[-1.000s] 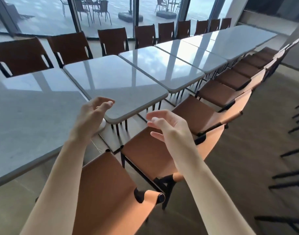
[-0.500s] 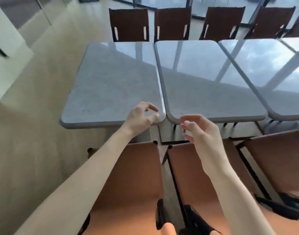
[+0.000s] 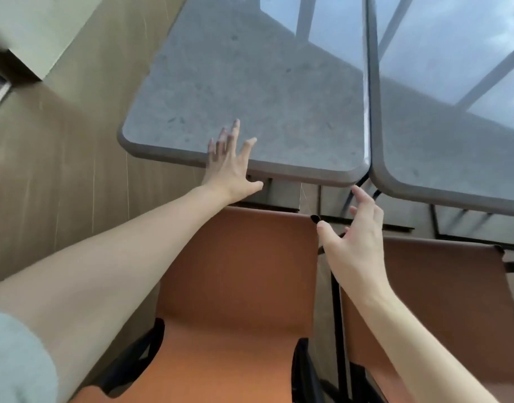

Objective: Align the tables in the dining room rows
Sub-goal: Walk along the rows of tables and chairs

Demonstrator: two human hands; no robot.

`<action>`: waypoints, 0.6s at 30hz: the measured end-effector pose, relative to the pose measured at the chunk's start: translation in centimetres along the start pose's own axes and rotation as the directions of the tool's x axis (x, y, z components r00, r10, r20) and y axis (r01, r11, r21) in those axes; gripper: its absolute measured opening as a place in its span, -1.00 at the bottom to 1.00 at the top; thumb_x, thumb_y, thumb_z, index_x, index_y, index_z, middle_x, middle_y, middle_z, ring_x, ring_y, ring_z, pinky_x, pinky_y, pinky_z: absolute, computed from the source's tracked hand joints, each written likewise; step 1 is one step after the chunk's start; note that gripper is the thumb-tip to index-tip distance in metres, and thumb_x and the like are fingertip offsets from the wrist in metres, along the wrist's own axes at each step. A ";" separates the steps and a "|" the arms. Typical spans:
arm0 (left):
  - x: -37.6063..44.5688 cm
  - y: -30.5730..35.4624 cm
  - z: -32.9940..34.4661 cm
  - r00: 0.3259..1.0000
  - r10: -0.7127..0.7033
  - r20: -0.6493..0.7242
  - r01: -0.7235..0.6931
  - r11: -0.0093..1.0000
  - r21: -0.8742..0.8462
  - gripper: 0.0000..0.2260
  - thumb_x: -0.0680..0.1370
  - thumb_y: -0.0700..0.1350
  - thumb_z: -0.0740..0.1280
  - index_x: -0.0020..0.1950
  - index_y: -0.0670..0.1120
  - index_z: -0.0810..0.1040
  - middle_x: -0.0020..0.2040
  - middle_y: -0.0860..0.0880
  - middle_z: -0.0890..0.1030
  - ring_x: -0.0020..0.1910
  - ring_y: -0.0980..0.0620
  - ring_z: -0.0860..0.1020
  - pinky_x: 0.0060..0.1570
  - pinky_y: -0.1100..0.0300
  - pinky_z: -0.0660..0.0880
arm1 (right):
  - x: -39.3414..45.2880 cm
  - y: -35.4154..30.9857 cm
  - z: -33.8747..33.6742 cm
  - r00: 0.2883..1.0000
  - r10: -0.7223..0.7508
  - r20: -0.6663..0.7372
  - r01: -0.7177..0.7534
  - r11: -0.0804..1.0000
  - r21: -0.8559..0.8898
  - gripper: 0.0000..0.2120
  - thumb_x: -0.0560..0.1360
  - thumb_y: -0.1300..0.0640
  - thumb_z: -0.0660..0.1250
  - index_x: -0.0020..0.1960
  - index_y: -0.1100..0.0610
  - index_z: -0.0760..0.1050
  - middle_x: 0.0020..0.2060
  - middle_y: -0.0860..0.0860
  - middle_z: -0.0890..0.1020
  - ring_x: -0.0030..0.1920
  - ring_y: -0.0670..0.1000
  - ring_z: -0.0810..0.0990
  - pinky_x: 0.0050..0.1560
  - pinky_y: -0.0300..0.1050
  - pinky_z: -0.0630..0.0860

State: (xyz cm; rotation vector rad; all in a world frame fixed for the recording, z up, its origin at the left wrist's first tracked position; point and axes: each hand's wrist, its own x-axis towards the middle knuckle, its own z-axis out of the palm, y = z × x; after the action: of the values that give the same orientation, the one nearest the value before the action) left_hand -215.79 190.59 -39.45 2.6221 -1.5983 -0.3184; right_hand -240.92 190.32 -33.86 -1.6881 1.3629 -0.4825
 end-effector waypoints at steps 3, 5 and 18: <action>2.4 -4.0 2.2 0.999 0.018 0.037 -0.020 0.997 0.075 -0.04 0.44 0.31 0.41 0.65 0.10 -0.09 0.66 0.00 -0.21 0.63 -0.14 -0.19 0.57 -0.16 -0.23 | 2.5 1.3 3.8 0.997 -0.039 0.061 0.046 0.990 -0.135 -0.27 0.58 0.14 0.38 0.62 0.04 0.06 0.57 -0.02 0.08 0.57 -0.06 0.10 0.39 -0.28 0.10; 4.5 -6.6 2.5 0.997 0.064 0.040 -0.069 0.987 0.142 0.02 0.43 0.38 0.39 0.65 0.07 -0.14 0.67 0.00 -0.15 0.64 -0.11 -0.16 0.57 -0.18 -0.22 | 5.3 1.3 5.9 0.994 -0.081 0.068 0.096 0.961 -0.261 -0.23 0.56 0.09 0.40 0.62 0.08 0.04 0.60 0.06 -0.01 0.60 0.06 0.01 0.47 -0.19 0.08; 9.4 -11.3 3.5 0.914 0.406 -0.001 -0.397 0.894 0.210 0.12 0.29 0.56 0.28 0.65 0.02 -0.03 0.67 -0.12 -0.03 0.65 -0.12 -0.05 0.52 -0.38 -0.07 | 18.6 1.0 13.3 0.886 -0.415 0.207 0.400 0.457 -0.795 0.16 0.16 -0.58 0.18 0.54 0.13 0.16 0.49 0.27 0.26 0.49 0.32 0.21 0.42 0.43 0.15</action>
State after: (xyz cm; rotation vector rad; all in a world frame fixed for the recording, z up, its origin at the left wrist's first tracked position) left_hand -202.45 187.74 -45.96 2.3175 -2.2032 -0.0704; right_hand -225.47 178.38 -45.88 -2.8557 1.2481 -0.0704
